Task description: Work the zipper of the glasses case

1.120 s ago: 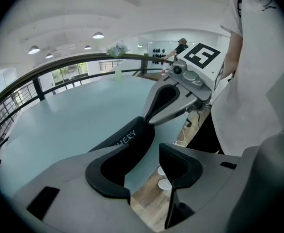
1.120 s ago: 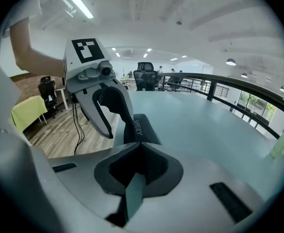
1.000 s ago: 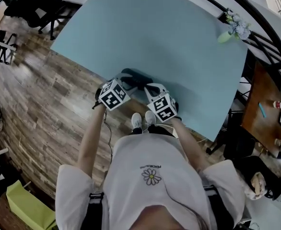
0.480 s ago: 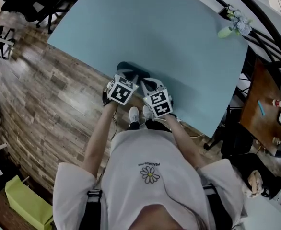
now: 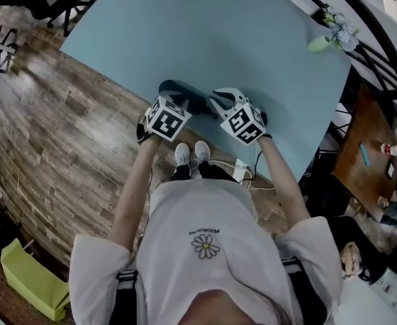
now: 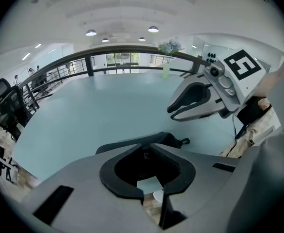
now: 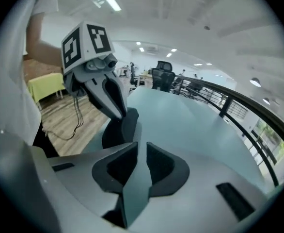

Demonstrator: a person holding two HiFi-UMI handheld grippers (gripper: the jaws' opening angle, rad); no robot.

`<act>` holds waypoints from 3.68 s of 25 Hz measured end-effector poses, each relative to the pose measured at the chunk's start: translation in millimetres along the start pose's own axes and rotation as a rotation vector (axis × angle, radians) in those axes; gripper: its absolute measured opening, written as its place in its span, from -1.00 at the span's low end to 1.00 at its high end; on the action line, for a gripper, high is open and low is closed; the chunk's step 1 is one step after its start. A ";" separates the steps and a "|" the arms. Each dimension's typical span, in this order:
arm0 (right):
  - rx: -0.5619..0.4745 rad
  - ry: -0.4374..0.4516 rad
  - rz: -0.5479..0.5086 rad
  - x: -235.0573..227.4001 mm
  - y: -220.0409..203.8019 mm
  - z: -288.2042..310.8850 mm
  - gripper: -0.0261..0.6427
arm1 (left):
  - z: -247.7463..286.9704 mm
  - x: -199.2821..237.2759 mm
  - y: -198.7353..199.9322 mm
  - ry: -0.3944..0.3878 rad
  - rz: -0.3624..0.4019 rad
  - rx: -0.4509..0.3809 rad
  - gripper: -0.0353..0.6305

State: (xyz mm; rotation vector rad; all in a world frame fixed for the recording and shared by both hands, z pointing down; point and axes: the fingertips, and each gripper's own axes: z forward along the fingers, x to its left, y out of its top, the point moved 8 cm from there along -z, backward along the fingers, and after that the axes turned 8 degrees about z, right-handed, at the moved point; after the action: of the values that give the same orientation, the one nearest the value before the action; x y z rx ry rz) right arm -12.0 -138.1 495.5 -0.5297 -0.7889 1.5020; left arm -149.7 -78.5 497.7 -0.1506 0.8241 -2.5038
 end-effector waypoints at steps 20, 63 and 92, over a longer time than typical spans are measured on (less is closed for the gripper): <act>0.247 0.463 -0.816 -0.9 -3.2 59.6 -0.62 | 4.5 6.0 1.2 -0.004 -0.029 0.012 -0.79; 0.235 0.577 -0.314 101.8 8.6 12.6 -0.90 | 8.8 6.7 2.3 -0.015 0.037 0.001 -0.81; 0.306 -0.036 0.420 60.0 -16.8 28.9 -0.90 | 0.8 2.9 -4.4 0.002 0.070 -0.031 -0.81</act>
State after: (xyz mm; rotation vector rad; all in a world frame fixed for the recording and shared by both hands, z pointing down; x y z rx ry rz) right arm -27.9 -84.1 534.8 -0.4541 -0.4753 1.9844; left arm -153.9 -77.2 500.8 -0.1276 0.8540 -2.4270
